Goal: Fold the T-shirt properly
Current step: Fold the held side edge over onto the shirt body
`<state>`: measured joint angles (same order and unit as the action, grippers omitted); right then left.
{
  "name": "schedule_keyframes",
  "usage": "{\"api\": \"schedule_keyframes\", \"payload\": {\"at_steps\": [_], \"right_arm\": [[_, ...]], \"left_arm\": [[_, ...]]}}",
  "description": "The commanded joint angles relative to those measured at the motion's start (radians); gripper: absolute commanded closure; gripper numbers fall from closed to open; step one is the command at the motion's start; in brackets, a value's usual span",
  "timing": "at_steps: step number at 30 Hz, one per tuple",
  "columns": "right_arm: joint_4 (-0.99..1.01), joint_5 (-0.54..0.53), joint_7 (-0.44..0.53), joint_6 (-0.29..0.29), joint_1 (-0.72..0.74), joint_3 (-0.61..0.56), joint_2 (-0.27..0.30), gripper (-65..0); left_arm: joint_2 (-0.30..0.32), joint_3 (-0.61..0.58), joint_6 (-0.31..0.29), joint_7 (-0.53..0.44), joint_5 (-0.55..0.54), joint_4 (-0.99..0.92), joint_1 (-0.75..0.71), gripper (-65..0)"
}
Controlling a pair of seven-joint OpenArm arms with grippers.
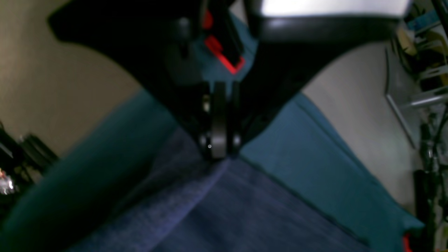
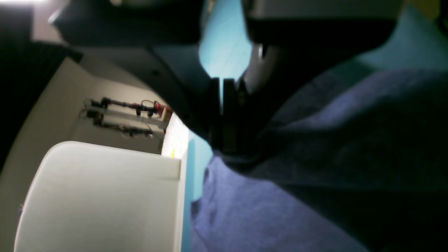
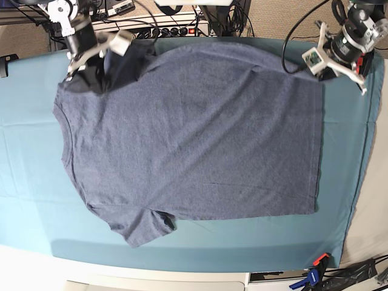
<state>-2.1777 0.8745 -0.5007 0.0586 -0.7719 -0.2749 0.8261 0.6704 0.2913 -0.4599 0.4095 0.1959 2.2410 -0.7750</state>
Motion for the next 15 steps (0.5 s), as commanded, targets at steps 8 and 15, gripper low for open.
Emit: {"api": "schedule_keyframes", "payload": {"at_steps": [8, 15], "right_arm": [[-0.014, -0.113, 0.033, -0.07, 0.146, 0.006, -0.072, 0.0], [-0.013, -0.135, 0.033, -0.114, 0.193, 0.006, -0.136, 0.0]], "left_arm": [[0.014, 0.008, 0.014, -0.017, 0.0, 0.014, 0.073, 0.0], [0.014, 0.008, 0.011, -0.018, -0.041, -0.019, 0.117, 0.0]]}}
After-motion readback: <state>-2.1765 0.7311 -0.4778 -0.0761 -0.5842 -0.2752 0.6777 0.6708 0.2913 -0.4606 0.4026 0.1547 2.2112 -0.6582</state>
